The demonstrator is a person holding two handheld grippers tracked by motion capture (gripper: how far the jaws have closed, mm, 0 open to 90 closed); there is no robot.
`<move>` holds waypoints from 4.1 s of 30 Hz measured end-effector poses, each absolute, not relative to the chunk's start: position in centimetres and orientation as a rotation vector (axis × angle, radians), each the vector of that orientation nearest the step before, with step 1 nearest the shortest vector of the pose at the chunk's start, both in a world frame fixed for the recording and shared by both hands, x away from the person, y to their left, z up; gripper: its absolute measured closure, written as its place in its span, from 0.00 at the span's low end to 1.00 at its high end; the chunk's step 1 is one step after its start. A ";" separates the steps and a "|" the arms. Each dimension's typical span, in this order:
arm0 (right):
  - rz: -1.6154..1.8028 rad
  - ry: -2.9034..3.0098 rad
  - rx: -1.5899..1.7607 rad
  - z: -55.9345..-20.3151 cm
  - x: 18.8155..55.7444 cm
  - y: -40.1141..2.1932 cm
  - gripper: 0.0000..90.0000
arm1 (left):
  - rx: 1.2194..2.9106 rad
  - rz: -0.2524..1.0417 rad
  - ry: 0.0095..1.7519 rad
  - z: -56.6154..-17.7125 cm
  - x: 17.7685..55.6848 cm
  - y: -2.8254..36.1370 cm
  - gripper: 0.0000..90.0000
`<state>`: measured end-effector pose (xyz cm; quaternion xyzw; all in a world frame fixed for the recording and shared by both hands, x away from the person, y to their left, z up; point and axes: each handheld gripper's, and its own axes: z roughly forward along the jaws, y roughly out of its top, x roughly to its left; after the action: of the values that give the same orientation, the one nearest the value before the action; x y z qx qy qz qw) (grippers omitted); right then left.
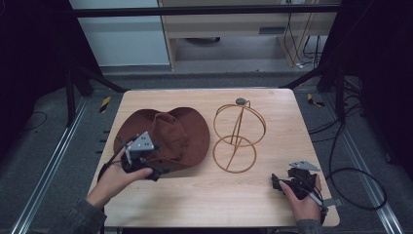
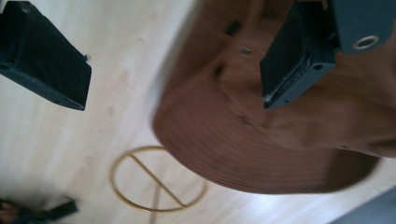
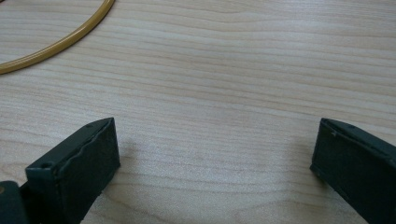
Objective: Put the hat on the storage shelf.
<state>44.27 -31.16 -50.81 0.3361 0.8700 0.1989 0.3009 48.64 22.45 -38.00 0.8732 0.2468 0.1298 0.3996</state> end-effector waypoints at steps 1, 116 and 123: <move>0.528 2.308 0.892 -50.8 44.3 -31.2 0.01 | 2.217 0.335 0.643 -37.7 49.5 22.5 0.09; 0.543 2.311 0.894 -50.9 44.5 -30.9 0.00 | 2.430 0.387 0.894 -34.6 56.9 26.5 0.98; 0.542 2.311 0.894 -50.9 44.5 -30.9 0.01 | 2.431 0.402 0.840 -32.6 55.6 26.6 0.98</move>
<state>44.53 -30.92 -50.87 0.3363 0.8697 0.2040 0.2980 55.62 26.62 -32.55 0.9002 0.3111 0.1489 0.2660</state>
